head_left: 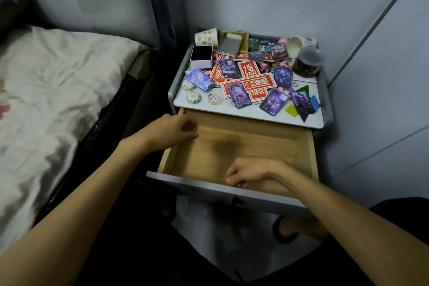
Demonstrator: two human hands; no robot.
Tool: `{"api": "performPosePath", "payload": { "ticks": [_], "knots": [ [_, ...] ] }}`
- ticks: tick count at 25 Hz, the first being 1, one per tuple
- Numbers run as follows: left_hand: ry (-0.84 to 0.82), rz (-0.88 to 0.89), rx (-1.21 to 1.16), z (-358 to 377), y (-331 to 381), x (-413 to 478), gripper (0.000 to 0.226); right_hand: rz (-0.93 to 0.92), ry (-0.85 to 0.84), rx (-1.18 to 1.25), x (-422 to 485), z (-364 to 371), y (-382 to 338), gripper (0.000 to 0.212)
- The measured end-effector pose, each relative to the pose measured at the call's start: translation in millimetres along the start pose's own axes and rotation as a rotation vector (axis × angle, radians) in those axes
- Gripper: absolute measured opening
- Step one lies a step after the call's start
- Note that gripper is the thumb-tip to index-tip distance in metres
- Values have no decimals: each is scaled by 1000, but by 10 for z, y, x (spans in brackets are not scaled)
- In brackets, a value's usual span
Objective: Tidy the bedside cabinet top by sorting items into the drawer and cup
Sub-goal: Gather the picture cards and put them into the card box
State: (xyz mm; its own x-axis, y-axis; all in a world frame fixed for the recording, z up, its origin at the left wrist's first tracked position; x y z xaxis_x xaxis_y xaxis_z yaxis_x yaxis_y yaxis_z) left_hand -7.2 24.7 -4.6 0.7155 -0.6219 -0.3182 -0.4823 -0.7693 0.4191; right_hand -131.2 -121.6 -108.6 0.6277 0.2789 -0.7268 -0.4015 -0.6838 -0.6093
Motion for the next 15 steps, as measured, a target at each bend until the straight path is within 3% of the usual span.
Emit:
{"api": "performPosePath", "payload": {
  "ticks": [2,7,11,15],
  "knots": [
    [91,-2,-162,-98,-3,146,26,1,55,-19,7,-216,-53,21],
    [384,-93,-892,-426,-145,586,8,-195,567,-303,29,-1465,-652,21],
    [523,-162,-1167,-668,-373,1030,13,-263,873,-562,484,-2378,-1177,31],
    [491,-238,-1295,-696,-594,1296,17,-213,964,-701,1011,-2848,-1367,41]
  ]
}}
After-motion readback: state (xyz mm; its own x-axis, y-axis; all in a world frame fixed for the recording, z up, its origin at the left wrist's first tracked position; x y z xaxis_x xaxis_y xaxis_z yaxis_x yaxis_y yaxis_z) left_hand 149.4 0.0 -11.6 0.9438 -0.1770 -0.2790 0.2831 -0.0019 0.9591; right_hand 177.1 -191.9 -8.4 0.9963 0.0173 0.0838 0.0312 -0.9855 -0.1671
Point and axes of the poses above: each hand's wrist, its own x-axis towards the middle knuckle, its own z-axis out of the palm, y = z × x, the point moved 6 cm from there along x, towards the middle knuckle, and after that the axes turned 1 degree about -x, right-handed, at the moved point
